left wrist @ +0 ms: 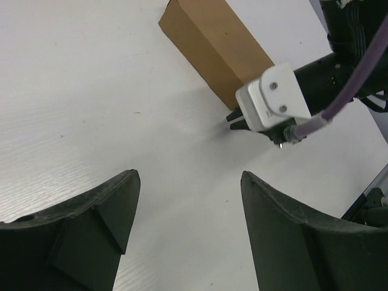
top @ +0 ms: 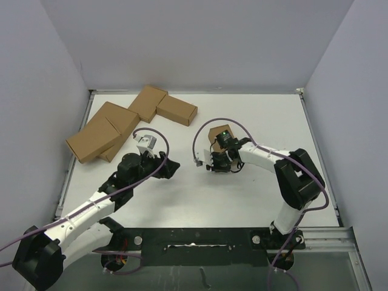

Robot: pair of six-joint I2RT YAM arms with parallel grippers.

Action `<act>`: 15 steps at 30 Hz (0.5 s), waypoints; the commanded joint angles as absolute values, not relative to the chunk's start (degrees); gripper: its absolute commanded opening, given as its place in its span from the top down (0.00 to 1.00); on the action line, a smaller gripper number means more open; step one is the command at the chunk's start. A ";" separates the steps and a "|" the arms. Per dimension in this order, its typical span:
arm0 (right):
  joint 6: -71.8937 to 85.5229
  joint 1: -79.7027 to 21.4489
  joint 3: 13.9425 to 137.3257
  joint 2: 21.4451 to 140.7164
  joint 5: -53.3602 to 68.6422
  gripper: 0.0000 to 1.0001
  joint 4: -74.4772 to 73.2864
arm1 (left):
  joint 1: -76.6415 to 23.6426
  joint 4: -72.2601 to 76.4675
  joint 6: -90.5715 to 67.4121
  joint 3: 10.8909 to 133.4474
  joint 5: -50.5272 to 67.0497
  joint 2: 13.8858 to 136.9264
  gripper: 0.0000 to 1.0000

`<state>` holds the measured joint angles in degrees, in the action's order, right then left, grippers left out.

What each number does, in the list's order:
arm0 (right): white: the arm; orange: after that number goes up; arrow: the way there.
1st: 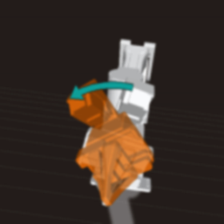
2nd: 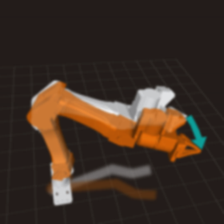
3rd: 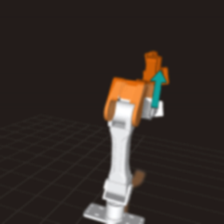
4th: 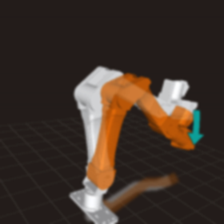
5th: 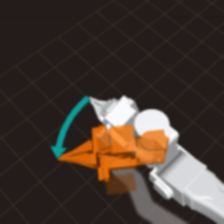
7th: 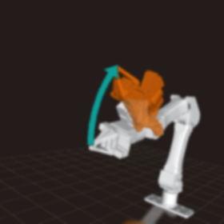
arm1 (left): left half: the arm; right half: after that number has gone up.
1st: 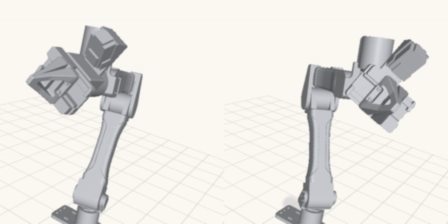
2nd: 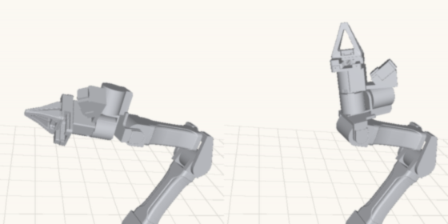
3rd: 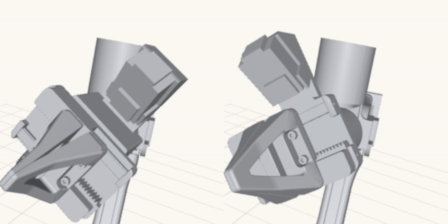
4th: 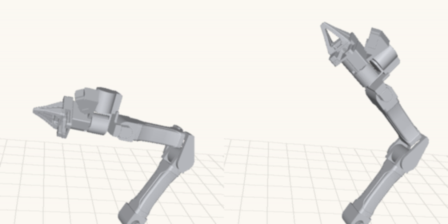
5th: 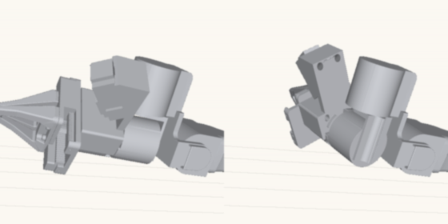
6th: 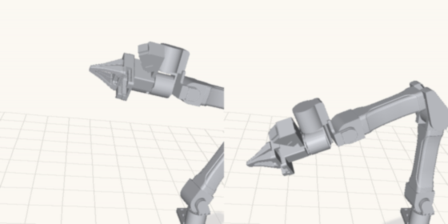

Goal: Fold the paper box

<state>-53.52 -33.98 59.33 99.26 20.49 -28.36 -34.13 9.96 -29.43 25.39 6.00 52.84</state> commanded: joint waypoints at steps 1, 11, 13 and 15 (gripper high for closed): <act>-54.24 -27.59 60.39 94.57 18.89 0.86 -31.97 | -33.84 11.60 -29.60 25.54 5.51 51.06 0.33; -53.10 -14.79 62.55 94.21 17.50 0.86 -35.08 | -33.79 13.78 -30.96 24.83 7.19 52.40 0.34; -51.42 -13.17 62.66 94.88 15.10 0.86 -33.34 | -33.79 14.33 -31.22 24.57 7.30 52.44 0.34; -48.38 -12.12 62.14 95.36 10.83 0.86 -29.08 | -33.77 14.73 -31.44 24.45 7.72 52.54 0.34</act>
<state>-53.08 -14.04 60.29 95.20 17.43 -34.33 -34.04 10.31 -30.41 24.32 6.46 52.45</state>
